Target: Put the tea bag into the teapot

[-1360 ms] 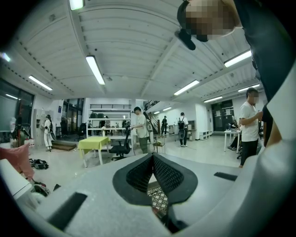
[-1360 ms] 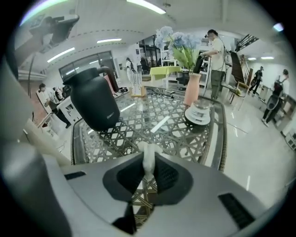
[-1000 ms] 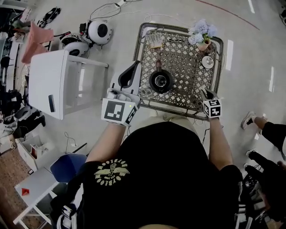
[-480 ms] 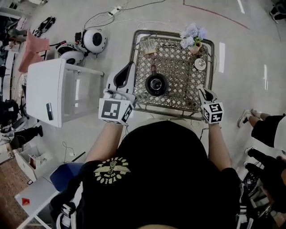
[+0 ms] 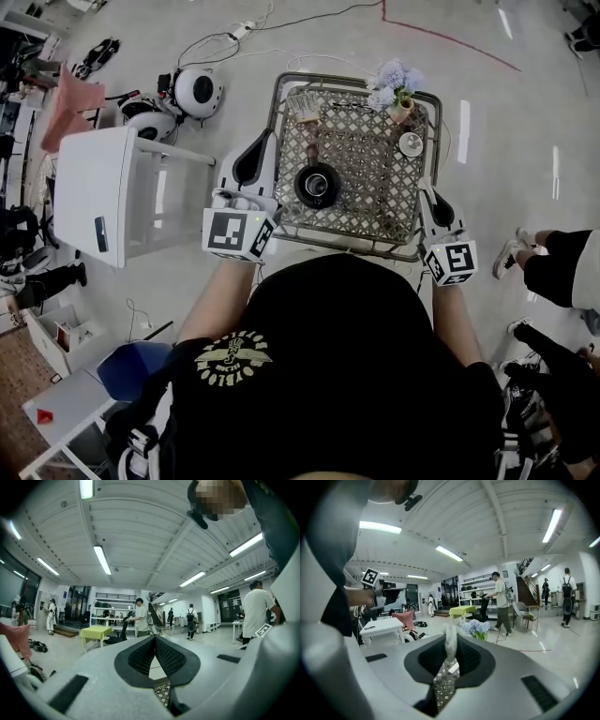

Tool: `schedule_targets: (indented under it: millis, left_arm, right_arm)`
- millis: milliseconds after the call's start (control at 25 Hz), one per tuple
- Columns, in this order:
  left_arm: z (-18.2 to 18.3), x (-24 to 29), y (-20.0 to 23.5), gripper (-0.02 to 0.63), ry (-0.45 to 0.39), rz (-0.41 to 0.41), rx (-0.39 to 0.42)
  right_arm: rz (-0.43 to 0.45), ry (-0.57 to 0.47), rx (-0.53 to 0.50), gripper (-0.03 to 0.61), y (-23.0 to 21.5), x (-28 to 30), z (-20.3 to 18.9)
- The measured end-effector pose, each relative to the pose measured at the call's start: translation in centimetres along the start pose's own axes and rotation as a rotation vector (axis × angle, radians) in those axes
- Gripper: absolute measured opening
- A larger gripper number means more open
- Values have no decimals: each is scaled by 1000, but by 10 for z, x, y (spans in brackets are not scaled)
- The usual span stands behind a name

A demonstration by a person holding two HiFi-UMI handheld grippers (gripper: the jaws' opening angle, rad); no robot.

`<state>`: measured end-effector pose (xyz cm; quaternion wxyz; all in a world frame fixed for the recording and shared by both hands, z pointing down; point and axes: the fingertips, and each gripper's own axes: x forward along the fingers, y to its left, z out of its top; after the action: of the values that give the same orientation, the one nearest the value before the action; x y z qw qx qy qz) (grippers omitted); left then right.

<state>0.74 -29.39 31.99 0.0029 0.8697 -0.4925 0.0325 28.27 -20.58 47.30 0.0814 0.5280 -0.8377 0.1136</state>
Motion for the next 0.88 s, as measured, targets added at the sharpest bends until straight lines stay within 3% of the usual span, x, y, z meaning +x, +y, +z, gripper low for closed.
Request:
schedule_targets:
  millis: [360,520,880]
  left_arm:
    - [-15,-23,12,-5,31,49,14]
    - [-18,-42,36,-5,19,74,-12]
    - [-19,-75,92,-5,16,44,-22]
  right_arm:
    - [67,4,-18,44,18,10,6]
    - [91,-6,-34,44,49,25,15]
    - [111,-47,-74,44,125,70,45]
